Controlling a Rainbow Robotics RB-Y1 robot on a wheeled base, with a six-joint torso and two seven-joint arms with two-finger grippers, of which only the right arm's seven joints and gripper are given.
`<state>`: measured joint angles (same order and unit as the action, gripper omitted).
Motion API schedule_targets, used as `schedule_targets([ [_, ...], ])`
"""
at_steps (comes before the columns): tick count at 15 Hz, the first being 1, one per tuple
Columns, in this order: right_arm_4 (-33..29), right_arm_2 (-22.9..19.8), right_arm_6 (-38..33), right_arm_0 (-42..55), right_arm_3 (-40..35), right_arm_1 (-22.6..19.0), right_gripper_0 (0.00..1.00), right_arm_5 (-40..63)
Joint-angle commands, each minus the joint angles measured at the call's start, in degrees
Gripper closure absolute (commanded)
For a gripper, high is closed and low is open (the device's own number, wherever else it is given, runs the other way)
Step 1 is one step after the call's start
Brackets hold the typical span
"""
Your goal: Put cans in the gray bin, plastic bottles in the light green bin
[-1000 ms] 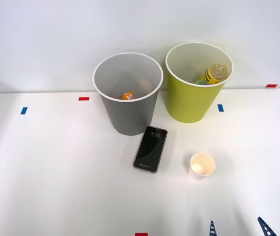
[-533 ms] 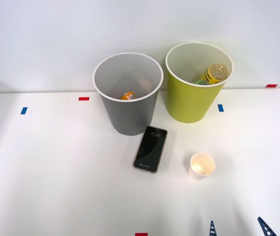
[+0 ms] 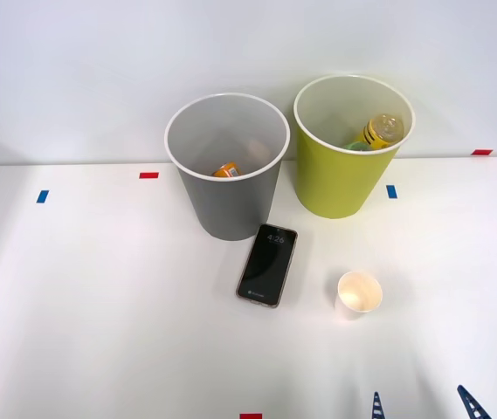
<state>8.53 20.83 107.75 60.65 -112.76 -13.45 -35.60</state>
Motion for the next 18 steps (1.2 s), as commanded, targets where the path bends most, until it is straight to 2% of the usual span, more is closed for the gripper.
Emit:
schedule_targets([
  [1,0.0,0.0,0.0,0.0,0.0,0.0,0.0,0.0],
  [18,0.0,0.0,0.0,0.0,0.0,0.0,0.0,0.0],
])
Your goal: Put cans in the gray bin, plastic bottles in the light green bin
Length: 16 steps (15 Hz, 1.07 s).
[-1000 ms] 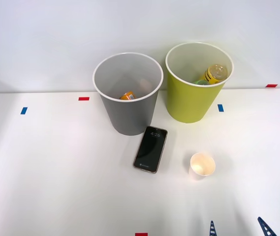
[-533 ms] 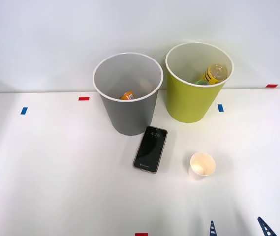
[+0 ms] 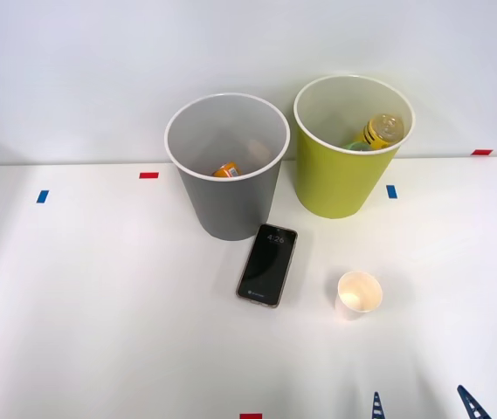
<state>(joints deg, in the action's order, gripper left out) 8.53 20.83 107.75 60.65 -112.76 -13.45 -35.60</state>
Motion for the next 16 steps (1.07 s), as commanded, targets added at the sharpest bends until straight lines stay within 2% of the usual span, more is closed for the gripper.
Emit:
schedule_targets([
  [1,0.0,0.0,0.0,0.0,0.0,0.0,0.0,0.0],
  [16,0.0,0.0,0.0,0.0,0.0,0.0,0.0,0.0],
])
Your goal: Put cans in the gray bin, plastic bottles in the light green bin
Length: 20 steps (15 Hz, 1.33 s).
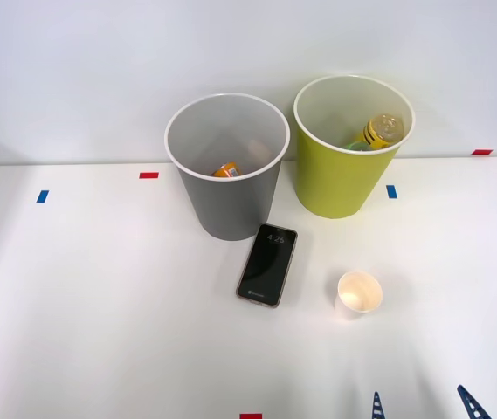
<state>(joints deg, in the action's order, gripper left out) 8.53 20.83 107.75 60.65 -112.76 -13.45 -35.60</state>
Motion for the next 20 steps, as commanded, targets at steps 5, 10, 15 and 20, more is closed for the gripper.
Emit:
schedule_targets([
  [5,0.0,0.0,0.0,0.0,0.0,0.0,0.0,0.0],
  [10,0.0,0.0,0.0,0.0,0.0,0.0,0.0,0.0],
  [15,0.0,0.0,0.0,0.0,0.0,0.0,0.0,0.0],
  [20,0.0,0.0,0.0,0.0,0.0,0.0,0.0,0.0],
])
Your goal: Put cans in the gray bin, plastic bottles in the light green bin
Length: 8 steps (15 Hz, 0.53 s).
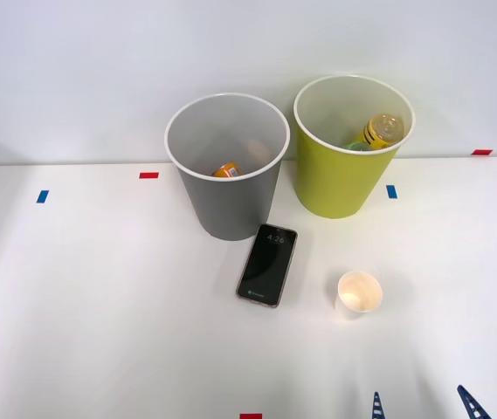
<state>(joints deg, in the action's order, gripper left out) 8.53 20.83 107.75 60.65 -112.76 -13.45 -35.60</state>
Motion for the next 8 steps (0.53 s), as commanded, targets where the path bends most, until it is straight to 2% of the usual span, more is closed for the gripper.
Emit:
schedule_targets([
  [1,0.0,0.0,0.0,0.0,0.0,0.0,0.0,0.0],
  [8,0.0,0.0,0.0,0.0,0.0,0.0,0.0,0.0],
])
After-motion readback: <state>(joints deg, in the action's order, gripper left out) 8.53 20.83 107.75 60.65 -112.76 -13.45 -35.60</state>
